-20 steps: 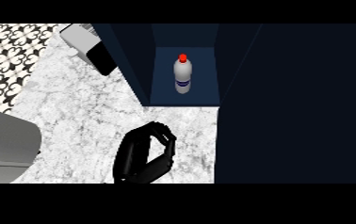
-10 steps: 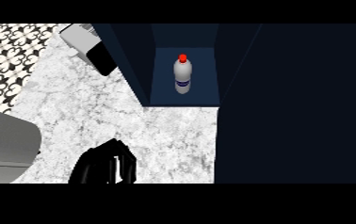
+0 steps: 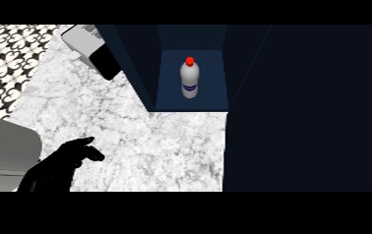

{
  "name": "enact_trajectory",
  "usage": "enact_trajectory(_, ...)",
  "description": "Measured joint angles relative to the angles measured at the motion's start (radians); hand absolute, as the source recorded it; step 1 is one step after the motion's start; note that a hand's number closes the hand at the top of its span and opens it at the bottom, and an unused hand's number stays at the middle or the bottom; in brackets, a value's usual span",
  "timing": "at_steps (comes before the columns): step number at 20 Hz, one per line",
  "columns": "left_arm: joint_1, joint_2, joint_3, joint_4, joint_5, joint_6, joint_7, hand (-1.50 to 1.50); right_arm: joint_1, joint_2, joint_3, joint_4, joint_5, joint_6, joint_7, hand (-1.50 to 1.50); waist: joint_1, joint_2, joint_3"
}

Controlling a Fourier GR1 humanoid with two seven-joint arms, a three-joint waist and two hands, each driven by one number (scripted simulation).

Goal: Pick up the bottled water, place it into the cabinet and close the cabinet

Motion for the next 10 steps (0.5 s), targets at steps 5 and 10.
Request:
enact_trajectory(5,0.066,0.072,0.09,-0.034,0.047,-0.043,-0.019,-1.5,-0.011,-0.01,0.07,-0.004,0.006,0.016,0.022,1.5,0.008,-0.004,-0.002)
enact_trajectory(10,0.125,0.121,0.157,-0.053,0.092,-0.086,-0.03,-1.5,-0.058,-0.028,0.144,-0.006,0.013,0.015,0.05,1.5,0.018,-0.007,-0.006)
